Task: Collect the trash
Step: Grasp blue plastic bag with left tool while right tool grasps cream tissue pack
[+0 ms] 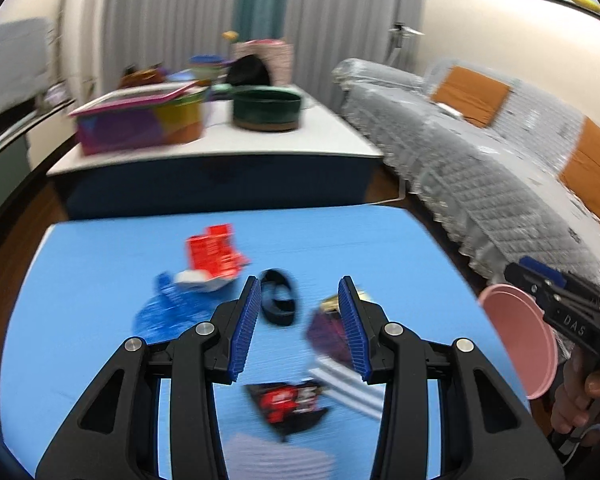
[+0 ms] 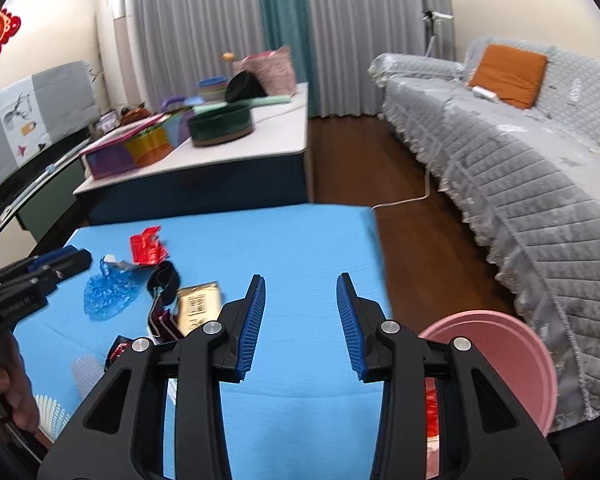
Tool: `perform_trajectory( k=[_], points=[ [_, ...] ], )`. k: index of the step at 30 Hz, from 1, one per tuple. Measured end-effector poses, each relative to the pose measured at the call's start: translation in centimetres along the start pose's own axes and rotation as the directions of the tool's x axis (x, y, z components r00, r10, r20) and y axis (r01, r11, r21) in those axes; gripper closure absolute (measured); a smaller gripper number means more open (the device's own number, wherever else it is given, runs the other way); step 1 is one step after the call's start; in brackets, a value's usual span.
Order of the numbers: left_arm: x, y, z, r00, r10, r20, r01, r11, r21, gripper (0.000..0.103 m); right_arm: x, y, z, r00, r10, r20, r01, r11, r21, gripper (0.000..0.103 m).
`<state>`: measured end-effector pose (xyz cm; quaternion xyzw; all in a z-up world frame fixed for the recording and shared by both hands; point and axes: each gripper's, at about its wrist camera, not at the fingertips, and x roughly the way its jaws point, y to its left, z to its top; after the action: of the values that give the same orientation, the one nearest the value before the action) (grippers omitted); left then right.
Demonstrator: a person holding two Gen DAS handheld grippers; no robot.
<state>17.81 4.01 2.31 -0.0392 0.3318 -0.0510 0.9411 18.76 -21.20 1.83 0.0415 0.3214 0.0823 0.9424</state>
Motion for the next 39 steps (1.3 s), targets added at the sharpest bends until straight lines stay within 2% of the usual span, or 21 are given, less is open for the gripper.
perform_trajectory(
  k=[5, 13, 14, 16, 17, 24, 31, 39],
  points=[
    [0.8, 4.6, -0.7, 0.996, 0.073, -0.042, -0.077, 0.993, -0.089, 0.062, 3.3, 2.1, -0.6, 0.997, 0.048, -0.054, -0.049, 0.998, -0.028, 0.064],
    [2.8, 9.7, -1.9, 0.985, 0.119, -0.126, -0.143, 0.967, -0.21, 0.062, 8.2, 5.2, -1.8, 0.984, 0.078, -0.161, -0.092, 0.993, -0.078, 0.058],
    [3.0, 9.7, -1.9, 0.984, 0.122, -0.131, -0.147, 0.966, -0.212, 0.061, 8.6, 5.4, -1.9, 0.982, 0.078, -0.17, -0.093, 0.992, -0.083, 0.057],
    [3.5, 10.1, -1.9, 0.981, 0.133, -0.142, -0.161, 0.964, -0.21, 0.051, 9.5, 6.0, -2.1, 0.978, 0.077, -0.192, -0.096, 0.991, -0.09, 0.054],
    [3.7, 10.3, -1.9, 0.98, 0.136, -0.147, -0.165, 0.964, -0.209, 0.051, 9.9, 6.2, -2.2, 0.976, 0.082, -0.202, -0.102, 0.991, -0.09, 0.054],
    [5.4, 11.3, -2.6, 0.968, 0.125, -0.217, -0.175, 0.958, -0.228, 0.049, 11.8, 8.5, -2.9, 0.956, 0.123, -0.266, -0.162, 0.978, -0.129, 0.038],
    [7.1, 10.9, -2.9, 0.959, 0.123, -0.256, -0.181, 0.96, -0.214, 0.049, 12.4, 8.3, -2.8, 0.948, 0.129, -0.29, -0.167, 0.98, -0.111, 0.033],
    [8.5, 11.6, -3.3, 0.944, 0.145, -0.295, -0.22, 0.946, -0.237, 0.049, 12.9, 7.9, -2.7, 0.938, 0.141, -0.316, -0.178, 0.98, -0.091, 0.031]
  ],
)
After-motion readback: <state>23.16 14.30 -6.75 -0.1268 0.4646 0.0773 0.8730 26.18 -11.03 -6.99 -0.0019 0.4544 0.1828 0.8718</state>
